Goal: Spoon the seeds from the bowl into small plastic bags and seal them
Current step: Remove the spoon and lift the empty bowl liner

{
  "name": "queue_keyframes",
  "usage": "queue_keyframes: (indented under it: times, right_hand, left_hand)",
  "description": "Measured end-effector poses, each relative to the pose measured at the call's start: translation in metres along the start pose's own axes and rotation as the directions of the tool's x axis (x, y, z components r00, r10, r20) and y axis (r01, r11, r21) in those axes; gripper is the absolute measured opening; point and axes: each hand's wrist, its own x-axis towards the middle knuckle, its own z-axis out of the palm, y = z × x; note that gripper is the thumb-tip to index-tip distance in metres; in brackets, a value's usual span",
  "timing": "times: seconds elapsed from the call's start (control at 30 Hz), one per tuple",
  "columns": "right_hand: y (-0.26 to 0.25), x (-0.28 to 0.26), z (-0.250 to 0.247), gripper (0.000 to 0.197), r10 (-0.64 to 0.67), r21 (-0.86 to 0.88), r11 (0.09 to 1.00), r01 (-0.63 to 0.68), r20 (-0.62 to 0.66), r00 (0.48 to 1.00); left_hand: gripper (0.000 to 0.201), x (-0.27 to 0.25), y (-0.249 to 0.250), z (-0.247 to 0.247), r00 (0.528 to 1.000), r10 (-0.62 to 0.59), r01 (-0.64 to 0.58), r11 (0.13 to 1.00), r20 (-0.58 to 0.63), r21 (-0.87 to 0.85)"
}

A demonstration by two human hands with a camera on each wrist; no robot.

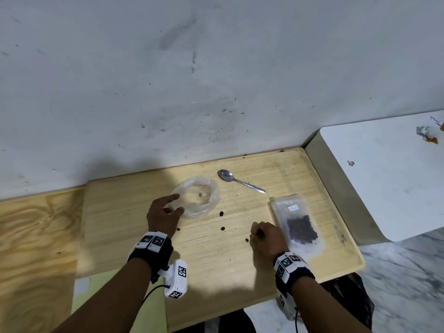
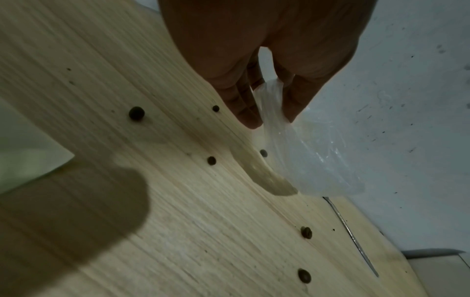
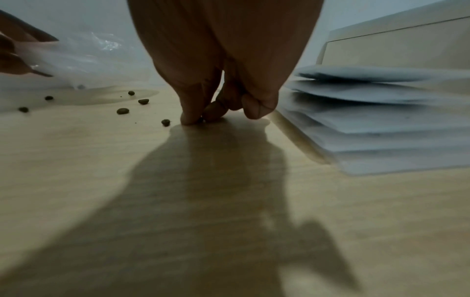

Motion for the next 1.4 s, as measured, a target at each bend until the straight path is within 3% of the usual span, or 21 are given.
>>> queue_keyframes:
  times: [0.17, 0.3, 0.33, 0.4, 0.5, 0.57, 0.63, 0.7, 0.73, 0.8, 0.87, 0.93, 1.0, 1.2, 1.4]
  right_hand:
    - [-0.007, 0.0, -0.002, 0.013, 0.017, -0.062, 0.998, -0.017, -0.005, 1.0]
    - [0.003, 0.001, -0.006, 0.018, 0.159, 0.323, 0.936, -0.138, -0.039, 0.987]
    - [0.003, -0.001, -0.01, 0.021, 0.224, 0.499, 0.847, -0.183, -0.023, 0.974]
    - [-0.001, -0.006, -0.016, 0.024, 0.305, 0.774, 0.57, -0.277, 0.113, 0.945]
    - [-0.004, -0.011, -0.025, 0.031, 0.23, 0.922, 0.165, -0.351, 0.311, 0.922]
    - [-0.004, -0.011, -0.026, 0.026, 0.228, 0.926, -0.005, -0.378, 0.369, 0.901]
    - [-0.006, -0.013, -0.025, 0.024, 0.246, 0.914, -0.084, -0.397, 0.405, 0.88]
    - [-0.007, -0.014, -0.019, 0.024, 0.258, 0.901, 0.003, -0.434, 0.419, 0.871]
    - [-0.009, -0.013, -0.015, 0.025, 0.301, 0.888, 0.122, -0.443, 0.392, 0.869]
    - [-0.01, -0.012, -0.006, 0.03, 0.382, 0.778, 0.48, -0.405, 0.23, 0.895]
    - [-0.018, -0.017, -0.004, 0.029, 0.341, 0.536, 0.782, -0.318, 0.058, 0.938]
    - [-0.025, -0.023, 0.0, 0.02, 0.226, 0.307, 0.927, -0.216, 0.004, 0.974]
    - [-0.024, -0.027, 0.008, 0.024, 0.211, 0.24, 0.948, -0.209, 0.014, 0.977]
    - [-0.01, -0.027, 0.023, 0.003, 0.167, 0.191, 0.969, -0.153, -0.055, 0.984]
    - [-0.012, -0.02, 0.021, 0.025, 0.162, 0.134, 0.978, -0.159, -0.016, 0.987]
  left_hand:
    - [0.037, 0.006, -0.003, -0.004, 1.0, 0.003, -0.003, 1.0, -0.012, -0.005]
    - [0.037, 0.006, -0.005, -0.009, 0.998, 0.059, -0.059, 0.994, -0.002, 0.096]
    - [0.038, 0.006, -0.005, -0.01, 0.997, 0.071, -0.071, 0.991, 0.003, 0.115]
    - [0.038, 0.007, -0.005, -0.012, 0.996, 0.092, -0.093, 0.984, 0.013, 0.155]
    - [0.039, 0.005, -0.004, -0.013, 0.992, 0.123, -0.127, 0.968, 0.033, 0.215]
    - [0.039, 0.005, -0.003, -0.013, 0.99, 0.136, -0.142, 0.962, 0.045, 0.234]
    - [0.038, 0.004, -0.002, -0.011, 0.988, 0.144, -0.155, 0.955, 0.062, 0.253]
    - [0.038, 0.005, -0.002, -0.009, 0.986, 0.149, -0.163, 0.949, 0.072, 0.272]
    - [0.038, 0.005, -0.002, -0.008, 0.986, 0.149, -0.163, 0.947, 0.073, 0.277]
    - [0.037, 0.005, -0.002, -0.005, 0.986, 0.148, -0.165, 0.944, 0.081, 0.286]
    - [0.037, 0.004, -0.003, -0.002, 0.985, 0.141, -0.163, 0.943, 0.096, 0.291]
    - [0.037, 0.003, -0.005, -0.001, 0.984, 0.138, -0.165, 0.938, 0.11, 0.305]
    - [0.037, 0.002, -0.007, 0.0, 0.981, 0.152, -0.184, 0.924, 0.119, 0.336]
    - [0.038, 0.001, -0.012, 0.001, 0.978, 0.181, -0.206, 0.9, 0.1, 0.384]
    - [0.038, -0.001, -0.013, -0.002, 0.982, 0.16, -0.185, 0.914, 0.098, 0.361]
